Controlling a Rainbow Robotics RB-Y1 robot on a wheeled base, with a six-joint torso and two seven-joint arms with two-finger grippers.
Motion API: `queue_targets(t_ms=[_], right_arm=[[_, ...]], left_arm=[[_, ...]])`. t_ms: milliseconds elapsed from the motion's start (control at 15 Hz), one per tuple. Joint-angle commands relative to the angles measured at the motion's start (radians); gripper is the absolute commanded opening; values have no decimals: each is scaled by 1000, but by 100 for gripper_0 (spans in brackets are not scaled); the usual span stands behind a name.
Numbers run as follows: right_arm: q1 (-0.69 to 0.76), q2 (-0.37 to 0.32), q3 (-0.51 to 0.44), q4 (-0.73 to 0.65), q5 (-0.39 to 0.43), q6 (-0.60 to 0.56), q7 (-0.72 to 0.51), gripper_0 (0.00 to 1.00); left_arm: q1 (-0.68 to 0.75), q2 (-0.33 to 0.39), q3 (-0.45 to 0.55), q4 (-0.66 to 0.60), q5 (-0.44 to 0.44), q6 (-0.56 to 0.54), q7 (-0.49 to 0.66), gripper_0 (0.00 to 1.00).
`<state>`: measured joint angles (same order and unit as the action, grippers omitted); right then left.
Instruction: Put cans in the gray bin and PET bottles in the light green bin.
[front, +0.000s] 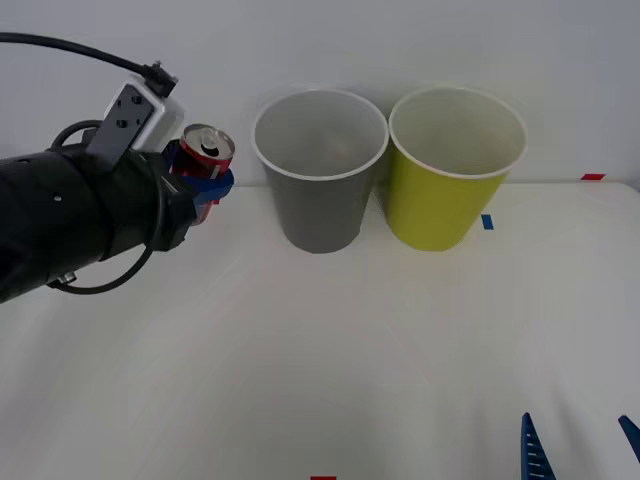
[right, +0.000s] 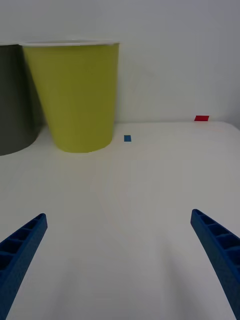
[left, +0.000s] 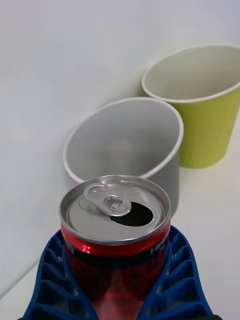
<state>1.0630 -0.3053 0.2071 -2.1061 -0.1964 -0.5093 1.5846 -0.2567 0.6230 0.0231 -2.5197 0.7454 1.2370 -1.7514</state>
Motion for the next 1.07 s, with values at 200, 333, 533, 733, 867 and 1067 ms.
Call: queue_targets(t_ms=[200,333,533,733,867,1067], right_arm=[[0,0,0,0,0,0,0,100],[0,0,0,0,0,0,0,100],[0,0,0,0,0,0,0,100],[0,0,0,0,0,0,0,100],[0,0,0,0,0,0,0,100],[0,0,0,0,0,0,0,100]], left_arm=[[-213,-19,-28,171,34,13,10,0],[-286,-29,-74,225,-1,9,21,0],[-365,-49,-134,309,-38,-45,39,0],[-437,-72,-187,414,-38,-109,53,0],[-487,-86,-230,496,-41,-182,67,0],[-558,-94,-307,616,-38,-320,132,0]])
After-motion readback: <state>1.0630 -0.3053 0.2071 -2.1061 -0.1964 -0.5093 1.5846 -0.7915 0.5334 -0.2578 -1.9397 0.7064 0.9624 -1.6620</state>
